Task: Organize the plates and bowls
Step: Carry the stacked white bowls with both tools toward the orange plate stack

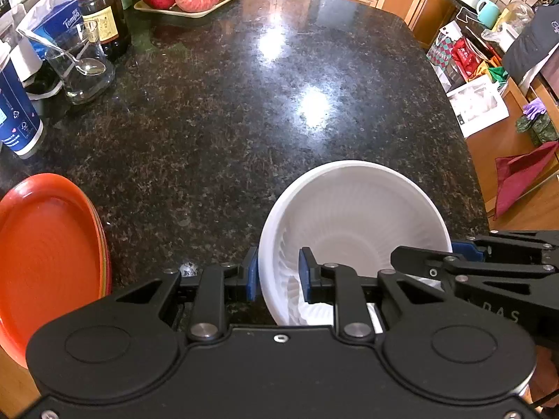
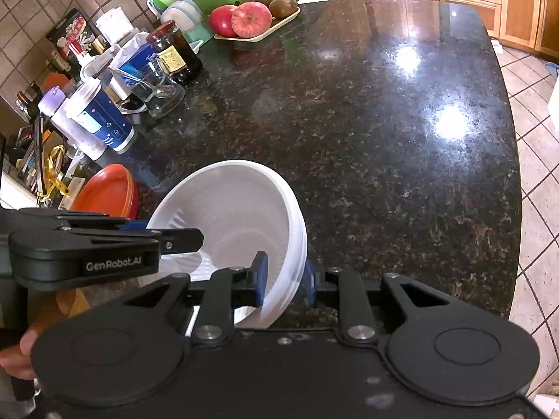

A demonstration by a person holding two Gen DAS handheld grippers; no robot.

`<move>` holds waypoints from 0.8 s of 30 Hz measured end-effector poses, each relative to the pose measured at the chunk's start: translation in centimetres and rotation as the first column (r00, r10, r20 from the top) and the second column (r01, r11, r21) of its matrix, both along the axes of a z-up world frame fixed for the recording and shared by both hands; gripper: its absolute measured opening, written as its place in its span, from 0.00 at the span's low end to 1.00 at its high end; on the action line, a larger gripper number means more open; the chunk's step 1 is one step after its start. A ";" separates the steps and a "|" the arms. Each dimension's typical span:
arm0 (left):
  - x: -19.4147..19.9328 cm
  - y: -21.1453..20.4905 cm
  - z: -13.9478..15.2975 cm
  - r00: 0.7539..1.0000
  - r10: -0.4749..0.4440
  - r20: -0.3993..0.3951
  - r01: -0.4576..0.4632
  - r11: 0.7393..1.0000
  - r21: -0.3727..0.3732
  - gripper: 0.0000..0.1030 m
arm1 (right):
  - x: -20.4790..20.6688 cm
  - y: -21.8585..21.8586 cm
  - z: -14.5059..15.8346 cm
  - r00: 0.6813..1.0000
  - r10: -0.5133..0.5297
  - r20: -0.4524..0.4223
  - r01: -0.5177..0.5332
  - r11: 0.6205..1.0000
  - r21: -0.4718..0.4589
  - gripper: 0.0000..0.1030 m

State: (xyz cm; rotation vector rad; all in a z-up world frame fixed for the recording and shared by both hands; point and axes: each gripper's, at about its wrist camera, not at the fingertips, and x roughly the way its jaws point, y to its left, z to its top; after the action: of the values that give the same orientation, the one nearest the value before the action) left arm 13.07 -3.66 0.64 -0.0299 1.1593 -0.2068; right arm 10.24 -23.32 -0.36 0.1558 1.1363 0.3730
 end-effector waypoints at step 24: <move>0.0 -0.6 -0.4 0.999 0.034 -0.012 -0.035 0.999 -0.024 0.31 | 0.3 -0.3 -0.5 1.000 0.003 -0.028 -0.003 1.000 0.008 0.25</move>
State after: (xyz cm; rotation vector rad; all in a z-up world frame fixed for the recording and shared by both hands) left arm 13.05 -4.28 0.23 -0.0726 1.1674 -0.1904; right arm 10.56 -23.65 -0.86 0.1664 1.1628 0.3792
